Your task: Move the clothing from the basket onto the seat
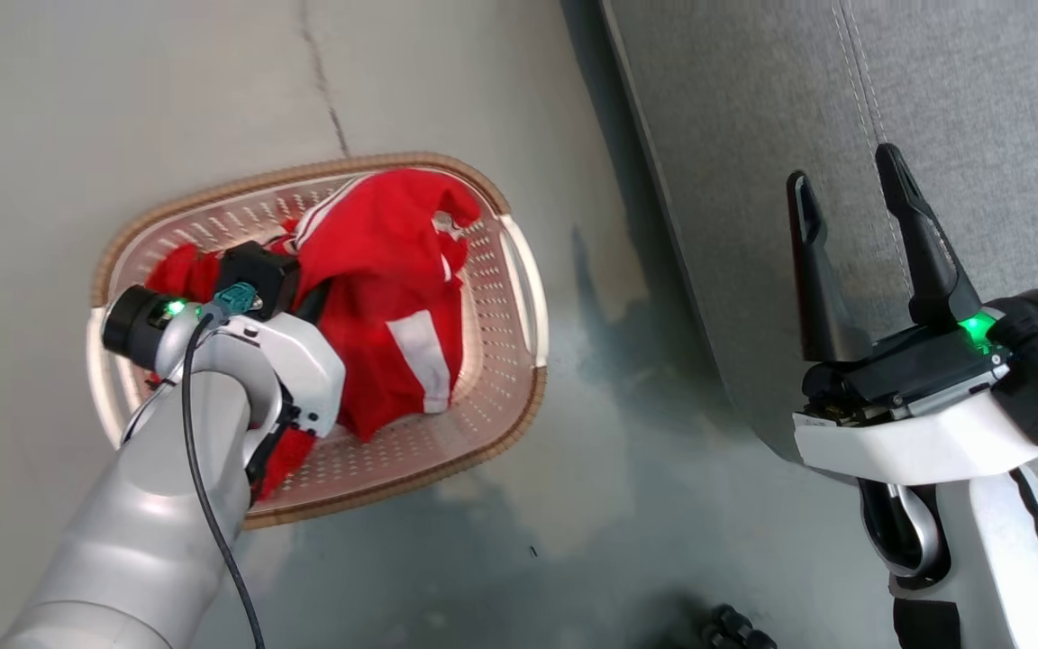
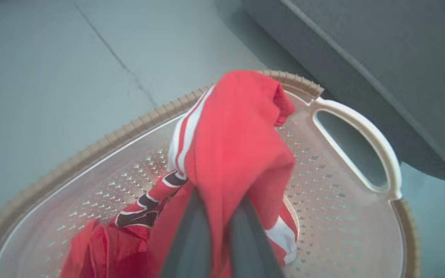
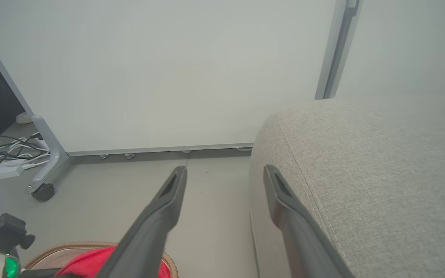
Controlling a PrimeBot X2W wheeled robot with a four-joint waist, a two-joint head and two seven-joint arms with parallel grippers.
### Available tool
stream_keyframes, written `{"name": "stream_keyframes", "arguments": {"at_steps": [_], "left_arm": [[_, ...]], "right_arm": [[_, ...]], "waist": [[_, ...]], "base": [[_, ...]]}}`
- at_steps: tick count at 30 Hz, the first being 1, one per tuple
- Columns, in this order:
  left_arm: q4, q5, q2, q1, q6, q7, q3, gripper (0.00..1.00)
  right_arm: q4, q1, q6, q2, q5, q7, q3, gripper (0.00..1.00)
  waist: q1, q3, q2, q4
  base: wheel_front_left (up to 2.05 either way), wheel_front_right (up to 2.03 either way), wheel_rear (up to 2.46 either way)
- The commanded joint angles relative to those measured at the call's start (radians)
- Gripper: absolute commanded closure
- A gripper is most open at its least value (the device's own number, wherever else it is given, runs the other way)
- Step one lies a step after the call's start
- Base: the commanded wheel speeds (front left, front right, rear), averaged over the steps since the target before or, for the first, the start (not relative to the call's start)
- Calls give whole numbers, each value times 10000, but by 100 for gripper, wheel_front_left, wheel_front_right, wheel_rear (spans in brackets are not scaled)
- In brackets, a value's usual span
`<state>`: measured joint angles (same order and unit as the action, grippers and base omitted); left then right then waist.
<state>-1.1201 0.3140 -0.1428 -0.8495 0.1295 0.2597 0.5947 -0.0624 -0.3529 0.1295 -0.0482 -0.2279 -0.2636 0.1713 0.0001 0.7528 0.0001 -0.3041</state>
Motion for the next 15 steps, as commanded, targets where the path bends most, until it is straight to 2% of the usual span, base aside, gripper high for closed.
{"name": "stream_keyframes", "arguments": {"at_steps": [1, 6, 15], "left_arm": [[402, 133, -44, 155, 9, 46, -83, 100], [2411, 255, -339, 1024, -67, 54, -571, 100], [5114, 428, -392, 2815, -256, 53, -1519, 100]], "right_arm": [[90, 110, 23, -45, 127, -25, -41, 0], [515, 204, 23, -48, 434, -17, -151, 0], [995, 620, 21, -53, 895, 362, -525, 0]], "waist": [[-1, -504, -1, 422], [-1, -1262, -1, 989], [-1, -2658, -1, 2071]], "base": [[0, 0, 0], [0, 0, 0], [0, 0, 0]]}}
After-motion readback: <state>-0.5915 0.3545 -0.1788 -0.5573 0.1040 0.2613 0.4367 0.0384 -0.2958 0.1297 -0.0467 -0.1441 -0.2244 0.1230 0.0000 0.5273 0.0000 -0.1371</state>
